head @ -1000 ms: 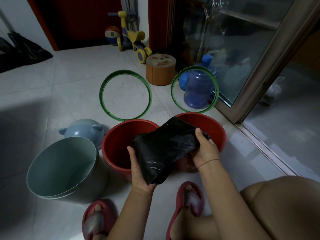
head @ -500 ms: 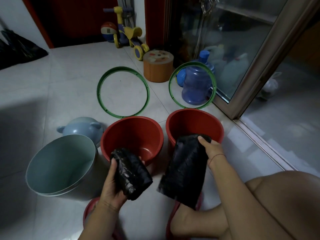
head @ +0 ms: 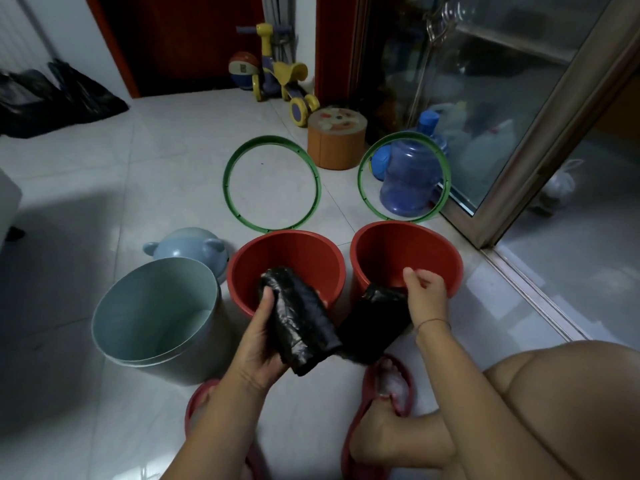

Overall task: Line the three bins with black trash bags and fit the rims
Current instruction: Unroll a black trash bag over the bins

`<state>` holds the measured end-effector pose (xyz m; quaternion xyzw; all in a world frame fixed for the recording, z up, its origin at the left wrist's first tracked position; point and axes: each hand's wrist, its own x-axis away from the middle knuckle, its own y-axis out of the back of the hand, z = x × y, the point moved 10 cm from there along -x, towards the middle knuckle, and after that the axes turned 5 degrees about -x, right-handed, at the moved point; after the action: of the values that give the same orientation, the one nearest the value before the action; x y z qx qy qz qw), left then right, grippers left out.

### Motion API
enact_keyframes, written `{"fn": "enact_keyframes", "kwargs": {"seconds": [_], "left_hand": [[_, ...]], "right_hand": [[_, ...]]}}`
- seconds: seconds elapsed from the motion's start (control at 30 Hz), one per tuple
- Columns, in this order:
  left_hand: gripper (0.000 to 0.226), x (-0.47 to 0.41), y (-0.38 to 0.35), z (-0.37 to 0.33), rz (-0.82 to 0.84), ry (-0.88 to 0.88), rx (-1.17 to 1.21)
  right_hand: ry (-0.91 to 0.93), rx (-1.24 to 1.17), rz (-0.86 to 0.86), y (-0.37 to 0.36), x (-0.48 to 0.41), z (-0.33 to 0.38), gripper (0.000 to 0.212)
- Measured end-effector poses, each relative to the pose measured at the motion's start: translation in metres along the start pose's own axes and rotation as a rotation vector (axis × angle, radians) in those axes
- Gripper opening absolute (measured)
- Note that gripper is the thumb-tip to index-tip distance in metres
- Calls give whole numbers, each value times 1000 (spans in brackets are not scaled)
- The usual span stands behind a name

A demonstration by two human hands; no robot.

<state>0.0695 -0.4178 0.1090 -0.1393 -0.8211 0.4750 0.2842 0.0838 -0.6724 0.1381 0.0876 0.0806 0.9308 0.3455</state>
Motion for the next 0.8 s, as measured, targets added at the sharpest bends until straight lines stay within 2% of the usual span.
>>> {"fn": "enact_keyframes", "kwargs": {"seconds": [0.03,0.13,0.17,0.23,0.4,0.53,0.63,0.73,0.8], "left_hand": [[74,1,-3,-1,2,-1,-19],[75,3,-13,-4,20,-23,-89],[74,5,-16,-7,33,-36,-113],[70,8,-19,-14,43,-67,-140],[68,13,-14,-33,4,-138,-143],[69,13,-13,-39,-16,-152,-101],[81,14,-12,-38,-5,-151,-43],[76,16,-12,-40,54,-164,31],[86,18,-9,-40,75,-159,80]], "right_hand": [[9,-52,150,-24,19,15,13],[-128,-123,594,-92,87,31,23],[-171,-147,688,-106,105,33,27],[-237,-196,766,-119,125,35,27],[-350,-243,786,-131,137,32,30],[-298,-337,654,-134,132,39,11],[-232,-389,555,-133,123,48,14],[-181,-433,524,-135,121,54,15],[-111,-411,468,-131,116,60,16]]}}
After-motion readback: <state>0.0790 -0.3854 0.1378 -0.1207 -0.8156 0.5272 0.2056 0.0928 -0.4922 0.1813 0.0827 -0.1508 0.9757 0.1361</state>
